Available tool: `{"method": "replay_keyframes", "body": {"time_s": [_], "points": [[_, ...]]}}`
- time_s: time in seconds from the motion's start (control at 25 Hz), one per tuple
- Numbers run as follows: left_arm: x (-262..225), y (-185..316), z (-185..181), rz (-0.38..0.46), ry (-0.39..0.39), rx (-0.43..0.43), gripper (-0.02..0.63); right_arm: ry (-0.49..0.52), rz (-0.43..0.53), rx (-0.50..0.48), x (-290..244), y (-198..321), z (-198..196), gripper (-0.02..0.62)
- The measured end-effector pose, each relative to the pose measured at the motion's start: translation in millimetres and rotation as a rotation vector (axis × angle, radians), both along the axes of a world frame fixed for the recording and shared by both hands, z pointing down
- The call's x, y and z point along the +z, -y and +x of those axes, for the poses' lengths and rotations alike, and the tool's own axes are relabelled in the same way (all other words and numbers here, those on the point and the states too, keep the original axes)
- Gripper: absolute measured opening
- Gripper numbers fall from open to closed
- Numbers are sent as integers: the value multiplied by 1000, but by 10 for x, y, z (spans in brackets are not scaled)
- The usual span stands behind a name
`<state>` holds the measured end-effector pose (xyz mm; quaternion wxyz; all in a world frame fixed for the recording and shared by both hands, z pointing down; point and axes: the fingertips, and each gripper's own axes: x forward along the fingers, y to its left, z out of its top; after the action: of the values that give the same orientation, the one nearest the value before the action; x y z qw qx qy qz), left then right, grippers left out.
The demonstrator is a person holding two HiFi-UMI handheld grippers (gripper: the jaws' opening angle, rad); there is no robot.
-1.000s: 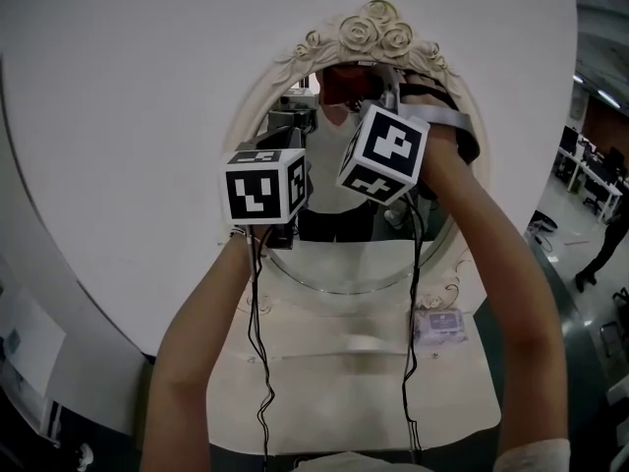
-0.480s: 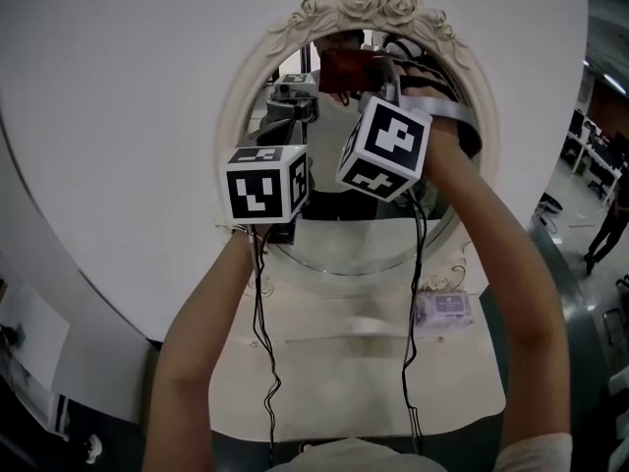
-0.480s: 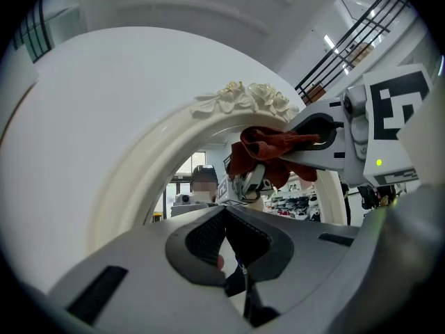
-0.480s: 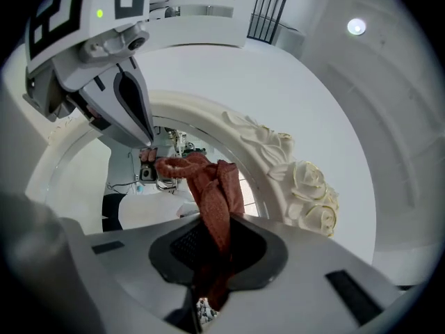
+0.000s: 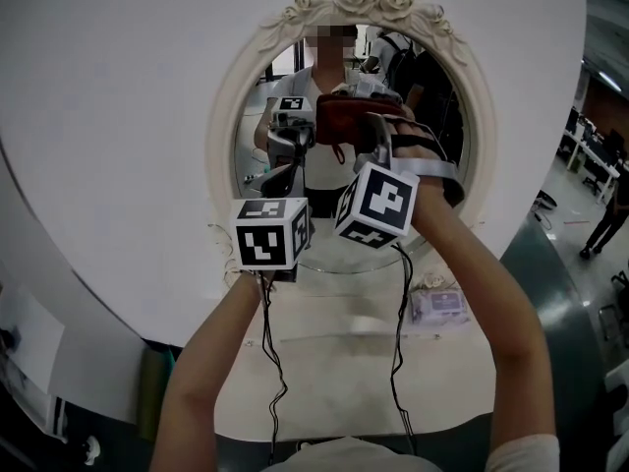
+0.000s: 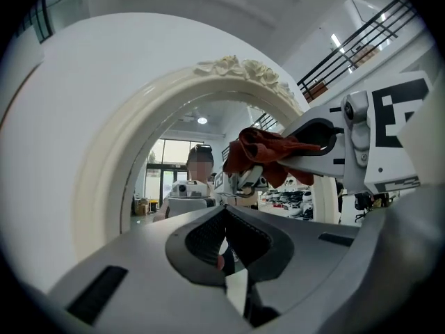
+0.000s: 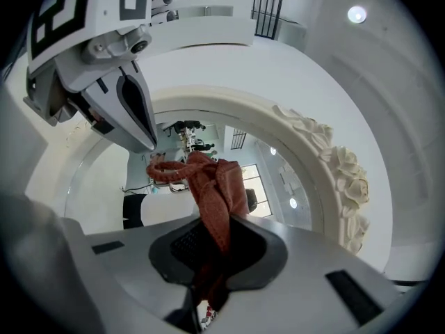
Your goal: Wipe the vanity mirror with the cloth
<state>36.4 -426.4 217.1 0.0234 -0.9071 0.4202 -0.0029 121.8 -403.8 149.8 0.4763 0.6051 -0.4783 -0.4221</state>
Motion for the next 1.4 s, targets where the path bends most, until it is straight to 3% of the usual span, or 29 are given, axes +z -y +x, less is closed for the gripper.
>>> {"method": "replay_keyframes", "body": {"time_s": [0.72, 1.4], "points": [[1549, -182, -74, -248, 49, -32, 11, 127, -292, -22, 1790, -16, -95, 60], [2776, -411, -177, -424, 78, -42, 11, 234, -531, -30, 3368, -61, -86, 60]]}}
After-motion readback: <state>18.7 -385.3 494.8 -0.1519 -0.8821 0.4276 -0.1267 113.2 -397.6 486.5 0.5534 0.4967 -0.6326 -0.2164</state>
